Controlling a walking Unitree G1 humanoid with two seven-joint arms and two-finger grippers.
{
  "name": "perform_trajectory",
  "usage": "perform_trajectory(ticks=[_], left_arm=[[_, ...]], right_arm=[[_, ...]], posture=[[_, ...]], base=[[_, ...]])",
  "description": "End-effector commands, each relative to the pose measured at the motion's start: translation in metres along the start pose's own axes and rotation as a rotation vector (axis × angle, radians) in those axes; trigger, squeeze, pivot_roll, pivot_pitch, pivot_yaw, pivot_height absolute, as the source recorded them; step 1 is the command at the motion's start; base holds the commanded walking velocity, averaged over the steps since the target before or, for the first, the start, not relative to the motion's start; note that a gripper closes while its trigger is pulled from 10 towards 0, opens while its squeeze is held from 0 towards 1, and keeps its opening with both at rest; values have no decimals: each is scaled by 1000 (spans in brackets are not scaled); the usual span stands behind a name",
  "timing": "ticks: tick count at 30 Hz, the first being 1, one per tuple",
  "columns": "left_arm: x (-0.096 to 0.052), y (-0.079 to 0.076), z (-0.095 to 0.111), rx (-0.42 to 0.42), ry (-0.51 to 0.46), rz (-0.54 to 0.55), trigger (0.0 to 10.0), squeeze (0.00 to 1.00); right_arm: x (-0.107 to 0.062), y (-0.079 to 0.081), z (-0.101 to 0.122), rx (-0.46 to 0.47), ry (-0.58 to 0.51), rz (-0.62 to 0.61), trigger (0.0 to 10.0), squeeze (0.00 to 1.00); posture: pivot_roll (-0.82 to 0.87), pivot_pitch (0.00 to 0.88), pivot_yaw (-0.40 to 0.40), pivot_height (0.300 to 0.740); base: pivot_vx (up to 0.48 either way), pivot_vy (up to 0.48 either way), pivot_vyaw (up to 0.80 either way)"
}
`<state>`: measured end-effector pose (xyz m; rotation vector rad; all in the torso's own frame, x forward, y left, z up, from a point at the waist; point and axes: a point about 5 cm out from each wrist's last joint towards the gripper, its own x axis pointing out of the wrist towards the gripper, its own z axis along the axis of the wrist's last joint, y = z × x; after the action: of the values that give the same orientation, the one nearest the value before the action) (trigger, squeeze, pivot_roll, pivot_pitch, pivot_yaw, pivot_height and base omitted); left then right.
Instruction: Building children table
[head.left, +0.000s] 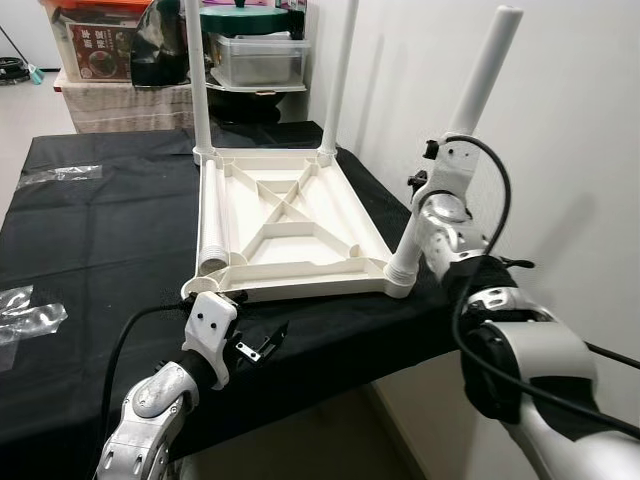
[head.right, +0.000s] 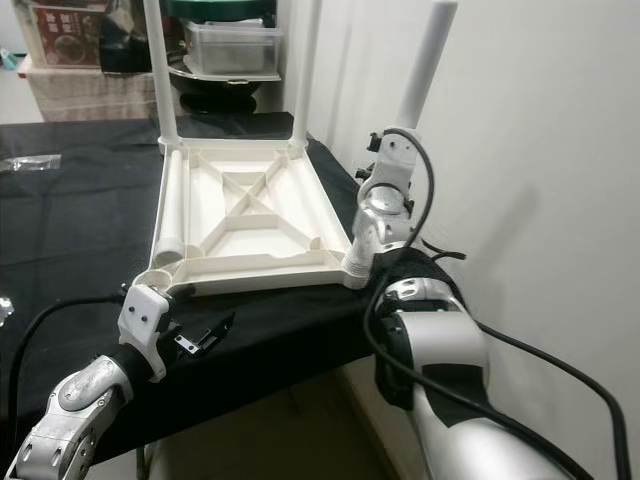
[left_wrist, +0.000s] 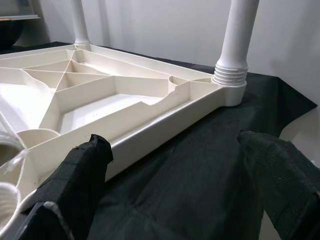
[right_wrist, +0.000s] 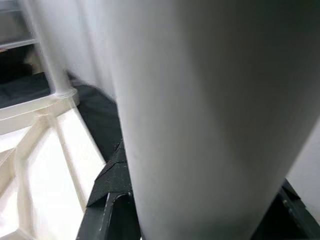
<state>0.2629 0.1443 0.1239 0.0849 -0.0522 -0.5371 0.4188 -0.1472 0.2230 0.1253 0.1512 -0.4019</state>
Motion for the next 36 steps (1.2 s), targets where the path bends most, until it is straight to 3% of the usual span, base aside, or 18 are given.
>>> perform_trajectory(ticks=[1, 9, 10, 14, 15, 18, 19, 27, 36], left_arm=[[3, -4, -4, -12, 13, -4, 10000, 0], [3, -6, -4, -14, 13, -4, 10000, 0], [3, -5, -4, -13, 13, -2, 10000, 0], [2, -5, -4, -12, 14, -2, 10000, 0], [3, -5, -4, -13, 14, -3, 10000, 0], [3, -5, -4, -13, 14, -4, 10000, 0], [3, -5, -4, -13, 13, -6, 10000, 0], [3, -4, -2, -9, 13, -12, 10000, 0], [3, -5, -3, -12, 13, -16, 10000, 0]], right_arm=[[-10, 3, -61, -26, 249, -67, 0, 0], [-18, 21, -58, -7, 248, -66, 39, 0], [-19, 25, -57, -8, 255, -36, 10000, 0], [-18, 28, -48, 7, 229, -5, 10000, 0], [-18, 27, -46, 14, 222, -10, 10000, 71], [-18, 27, -45, 18, 217, -14, 10000, 71], [-17, 26, -43, 29, 208, -12, 10000, 1000], [-15, 28, -10, 87, 115, 40, 10000, 1000], [-13, 25, 14, 65, 45, 154, 10000, 1000]], posture=[[54, 0, -132, 740], [60, 0, -138, 740], [60, 0, -138, 740], [56, 0, -136, 740], [51, 0, -131, 740], [51, 0, -131, 740], [48, 0, -128, 740], [40, 0, -118, 740], [36, 0, -118, 740]], base=[[0, 0, 0], [0, 0, 0], [0, 0, 0], [0, 0, 0], [0, 0, 0], [0, 0, 0], [0, 0, 0], [0, 0, 0], [0, 0, 0]])
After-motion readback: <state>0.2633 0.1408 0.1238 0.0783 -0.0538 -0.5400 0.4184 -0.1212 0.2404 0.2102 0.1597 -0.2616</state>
